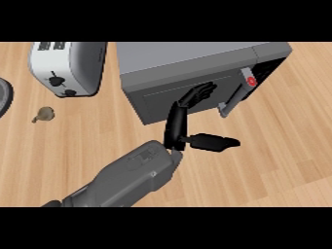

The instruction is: Pick up the milk, place it into the microwave and close the microwave

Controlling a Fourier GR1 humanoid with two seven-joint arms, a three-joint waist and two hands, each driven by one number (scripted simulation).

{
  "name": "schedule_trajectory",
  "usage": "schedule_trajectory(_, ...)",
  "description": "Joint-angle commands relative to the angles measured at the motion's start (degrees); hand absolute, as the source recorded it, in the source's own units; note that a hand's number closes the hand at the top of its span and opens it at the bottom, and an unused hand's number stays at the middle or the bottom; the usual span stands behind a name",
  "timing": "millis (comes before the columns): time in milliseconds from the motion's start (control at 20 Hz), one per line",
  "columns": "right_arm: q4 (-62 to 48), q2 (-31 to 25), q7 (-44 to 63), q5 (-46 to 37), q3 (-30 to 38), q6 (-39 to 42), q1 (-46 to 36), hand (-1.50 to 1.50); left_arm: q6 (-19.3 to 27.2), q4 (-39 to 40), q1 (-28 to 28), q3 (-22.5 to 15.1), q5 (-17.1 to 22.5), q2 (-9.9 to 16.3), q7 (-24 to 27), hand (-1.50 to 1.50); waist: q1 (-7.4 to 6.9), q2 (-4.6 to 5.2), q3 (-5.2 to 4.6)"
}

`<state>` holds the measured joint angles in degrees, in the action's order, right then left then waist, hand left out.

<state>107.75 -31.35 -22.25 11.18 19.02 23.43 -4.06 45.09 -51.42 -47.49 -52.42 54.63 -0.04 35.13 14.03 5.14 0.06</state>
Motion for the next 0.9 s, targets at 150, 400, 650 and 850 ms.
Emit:
schedule_trajectory(150,-5.5,4.5,3.0,10.0,-3.2,2.8,-1.3,-1.5,0.6,4.8,-4.2,3.5,2.7,0.0,0.8,-1.5,-0.25,0.82,-0.06)
schedule_trajectory(400,-8.2,2.6,4.4,13.5,-2.5,5.2,-2.9,-1.5,0.1,5.8,-4.1,3.5,4.2,0.0,2.3,-1.5,0.26,0.55,-0.13)
schedule_trajectory(650,-10.9,1.8,5.5,16.6,-2.0,6.4,-4.7,-1.5,0.1,6.2,-4.4,3.3,5.3,0.0,3.4,-1.5,0.68,0.53,-0.13)
schedule_trajectory(850,-13.7,0.6,6.0,18.5,-1.2,7.9,-5.5,-1.5,0.0,6.4,-4.2,3.2,6.2,0.0,4.4,-1.5,1.09,0.78,-0.04)
